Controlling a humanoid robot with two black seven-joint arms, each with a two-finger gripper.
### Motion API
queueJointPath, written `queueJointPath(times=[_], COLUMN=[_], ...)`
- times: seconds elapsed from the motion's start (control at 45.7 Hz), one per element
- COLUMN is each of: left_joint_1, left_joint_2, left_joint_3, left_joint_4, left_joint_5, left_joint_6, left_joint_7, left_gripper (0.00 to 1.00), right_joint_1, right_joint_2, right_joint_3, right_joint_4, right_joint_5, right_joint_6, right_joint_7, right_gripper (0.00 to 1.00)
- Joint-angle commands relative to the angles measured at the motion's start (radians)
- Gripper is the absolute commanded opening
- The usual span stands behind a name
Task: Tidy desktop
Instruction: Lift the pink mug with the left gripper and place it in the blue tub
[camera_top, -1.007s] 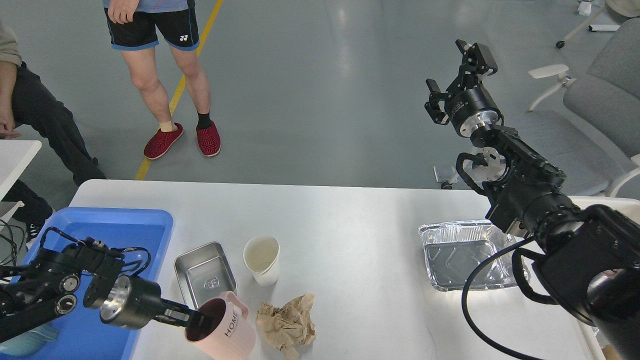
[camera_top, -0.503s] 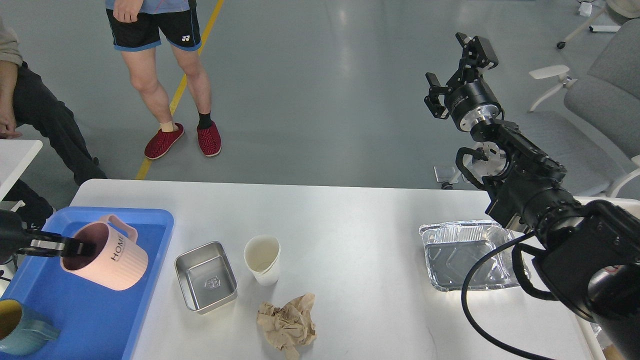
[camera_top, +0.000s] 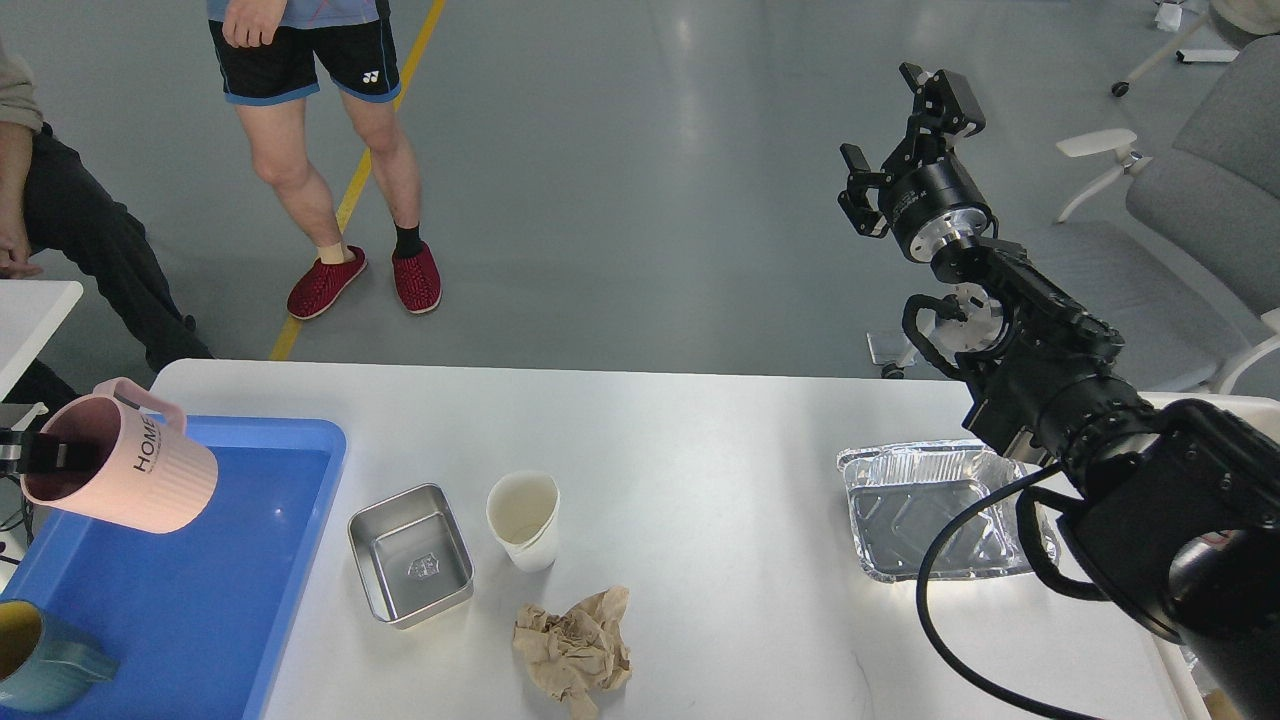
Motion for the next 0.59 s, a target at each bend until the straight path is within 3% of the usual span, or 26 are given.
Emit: queueJointPath(times=[0.0, 0.109, 0.35, 0.569], left_joint_1=[0.012, 0.033, 0.052, 0.084], left_joint_2=[-0.001, -0.001, 0.009, -0.039], left_joint_3=[0.013, 0.052, 0.252, 0.419], left_joint_4=[0.001, 0.012, 0.017, 0.072], left_joint_5=[0.000, -0.002, -0.020, -0.106], left_joint_6=[0.010, 0.026, 0.177, 0.374], left_joint_7=[0.002, -0.001, -0.002, -0.001], left_gripper=[0.00, 0.00, 0.00, 0.00], right_joint_1=[-0.001, -0.003, -0.001, -0.001], right_joint_2=[0.000, 0.000, 0.000, 0.000], right_joint_3=[0.000, 0.000, 0.000, 0.000], right_joint_4=[0.000, 0.000, 0.000, 0.000], right_joint_5=[0.000, 0.000, 0.000, 0.002], right_joint_6=[0.001, 0.001, 0.001, 0.001], right_joint_7=[0.000, 0.000, 0.000, 0.000], right_gripper=[1.00, 1.00, 1.00, 1.00])
